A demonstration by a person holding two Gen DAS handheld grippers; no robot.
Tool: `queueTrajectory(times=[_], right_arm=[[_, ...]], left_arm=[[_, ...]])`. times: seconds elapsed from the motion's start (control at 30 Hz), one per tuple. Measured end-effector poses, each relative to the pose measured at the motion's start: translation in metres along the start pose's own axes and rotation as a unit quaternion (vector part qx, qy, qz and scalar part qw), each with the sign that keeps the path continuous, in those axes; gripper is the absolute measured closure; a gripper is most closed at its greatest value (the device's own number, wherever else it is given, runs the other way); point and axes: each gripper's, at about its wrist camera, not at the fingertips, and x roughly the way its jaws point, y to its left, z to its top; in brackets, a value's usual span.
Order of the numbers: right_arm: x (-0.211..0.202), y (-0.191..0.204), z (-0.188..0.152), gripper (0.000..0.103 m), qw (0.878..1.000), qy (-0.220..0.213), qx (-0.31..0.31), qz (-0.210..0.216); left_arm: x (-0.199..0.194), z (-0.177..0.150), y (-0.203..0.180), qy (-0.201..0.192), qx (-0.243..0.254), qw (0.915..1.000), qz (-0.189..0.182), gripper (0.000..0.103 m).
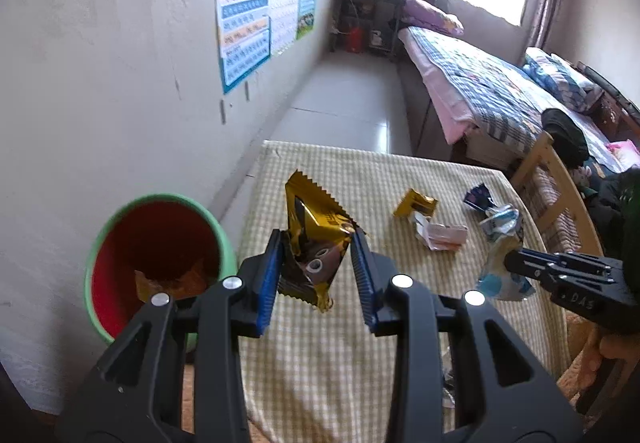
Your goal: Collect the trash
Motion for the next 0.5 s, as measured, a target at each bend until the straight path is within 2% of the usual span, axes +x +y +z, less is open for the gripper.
queueTrajectory(times=[0.5], right_arm=[[0.007,0.061,0.033,0.085,0.998,-0.028,-0.031,0.05]], left_arm=[[-0.01,-0.002,0.049,-0.011,-0.054,0.998,0.031,0.07]])
